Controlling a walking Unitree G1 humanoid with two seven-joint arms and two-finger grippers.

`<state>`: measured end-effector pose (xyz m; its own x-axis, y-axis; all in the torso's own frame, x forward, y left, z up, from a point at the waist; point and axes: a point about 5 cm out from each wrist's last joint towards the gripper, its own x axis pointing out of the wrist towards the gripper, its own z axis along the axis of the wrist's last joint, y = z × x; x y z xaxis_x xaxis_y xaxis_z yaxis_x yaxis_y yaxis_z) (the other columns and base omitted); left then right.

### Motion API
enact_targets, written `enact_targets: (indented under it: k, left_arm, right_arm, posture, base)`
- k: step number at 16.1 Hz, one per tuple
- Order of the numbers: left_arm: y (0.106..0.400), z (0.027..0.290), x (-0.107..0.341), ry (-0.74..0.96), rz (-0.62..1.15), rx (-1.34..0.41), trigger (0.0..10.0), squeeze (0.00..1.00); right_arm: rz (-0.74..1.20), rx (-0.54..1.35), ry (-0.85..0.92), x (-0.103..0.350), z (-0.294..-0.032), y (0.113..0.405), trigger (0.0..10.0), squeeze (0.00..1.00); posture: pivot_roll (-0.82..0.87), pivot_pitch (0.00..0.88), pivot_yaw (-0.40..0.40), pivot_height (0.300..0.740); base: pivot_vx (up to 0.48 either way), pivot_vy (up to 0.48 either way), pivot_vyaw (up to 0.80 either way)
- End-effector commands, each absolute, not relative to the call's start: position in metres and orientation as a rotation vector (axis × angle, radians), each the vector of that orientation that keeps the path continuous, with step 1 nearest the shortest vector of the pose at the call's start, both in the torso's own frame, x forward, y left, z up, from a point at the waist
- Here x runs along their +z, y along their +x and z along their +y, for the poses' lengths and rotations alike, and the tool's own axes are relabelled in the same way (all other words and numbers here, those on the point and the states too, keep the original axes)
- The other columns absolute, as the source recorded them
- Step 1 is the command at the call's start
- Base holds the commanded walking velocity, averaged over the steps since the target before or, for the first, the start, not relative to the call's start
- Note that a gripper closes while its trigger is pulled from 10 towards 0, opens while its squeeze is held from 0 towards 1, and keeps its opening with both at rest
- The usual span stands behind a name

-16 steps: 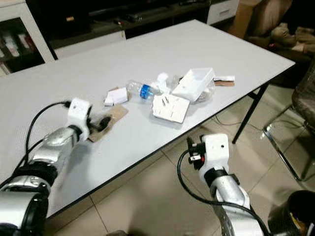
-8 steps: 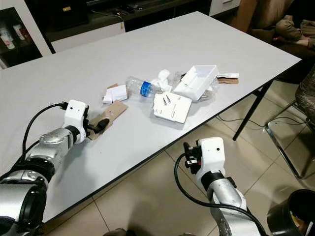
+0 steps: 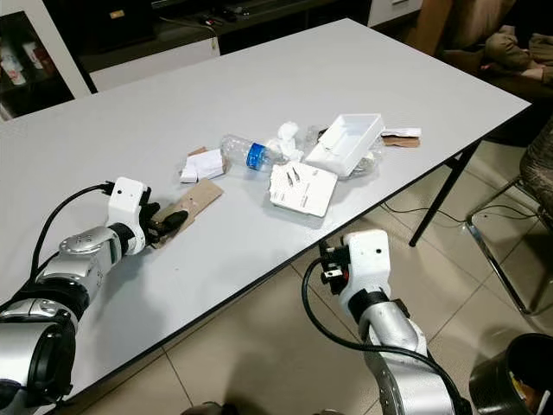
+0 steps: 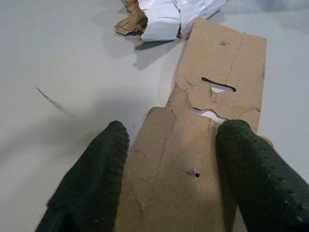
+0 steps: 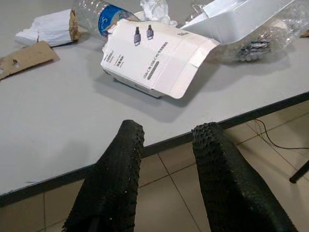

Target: Picking trash to rubbish bin

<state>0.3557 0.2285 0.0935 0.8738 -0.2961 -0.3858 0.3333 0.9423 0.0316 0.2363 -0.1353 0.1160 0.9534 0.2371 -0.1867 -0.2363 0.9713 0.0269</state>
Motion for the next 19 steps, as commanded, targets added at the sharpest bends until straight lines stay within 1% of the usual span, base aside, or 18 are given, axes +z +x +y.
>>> enact_targets:
  k: [1,4,7,8,10,12,13,16,19]
  left_arm:
    - [0.343,0.229,0.073,0.078,0.481,-0.348,0.0,0.00]
    - [0.343,0.228,0.073,0.084,0.475,-0.368,0.0,0.00]
    - [0.345,0.228,0.077,0.061,0.442,-0.352,0.0,0.00]
    - [0.348,0.229,0.084,0.015,0.385,-0.347,0.0,0.00]
    - [0.348,0.229,0.086,-0.018,0.351,-0.356,0.0,0.00]
    - [0.345,0.235,0.091,-0.122,0.244,-0.357,0.0,0.00]
    - [0.342,0.241,0.097,-0.175,0.172,-0.361,0.0,0.00]
    - [0.326,0.255,0.104,-0.223,0.063,-0.361,0.0,0.00]
    - [0.303,0.253,0.116,-0.248,-0.039,-0.341,0.0,0.00]
  right_arm:
    - [0.199,0.243,0.007,0.113,-0.134,0.238,10.0,0.00]
    - [0.197,0.246,0.012,0.112,-0.131,0.239,10.0,0.00]
    - [0.194,0.247,0.015,0.111,-0.130,0.242,10.0,0.00]
    - [0.190,0.250,0.017,0.110,-0.129,0.246,10.0,0.00]
    - [0.187,0.251,0.018,0.109,-0.127,0.249,10.0,0.00]
    - [0.164,0.243,0.027,0.111,-0.125,0.257,10.0,0.00]
    - [0.154,0.241,0.031,0.112,-0.125,0.261,10.0,0.00]
    - [0.118,0.253,0.032,0.117,-0.124,0.274,10.0,0.00]
    - [0.094,0.222,0.011,0.120,-0.127,0.288,10.0,0.00]
  posture:
    - [-0.03,0.101,0.036,0.740]
    - [-0.02,0.093,0.038,0.740]
    - [0.00,0.078,0.032,0.740]
    - [0.01,0.067,0.030,0.740]
    - [0.02,0.056,0.026,0.740]
    - [0.04,0.032,0.017,0.740]
    - [0.04,0.026,0.015,0.740]
    - [0.06,0.007,0.001,0.740]
    - [0.09,0.004,-0.020,0.740]
  base:
    - [0.000,0.000,0.00]
    - [0.000,0.000,0.00]
    - [0.000,0.000,0.00]
    - [0.000,0.000,0.00]
    - [0.000,0.000,0.00]
    - [0.000,0.000,0.00]
    - [0.000,0.000,0.00]
    - [0.000,0.000,0.00]
    - [0.000,0.000,0.00]
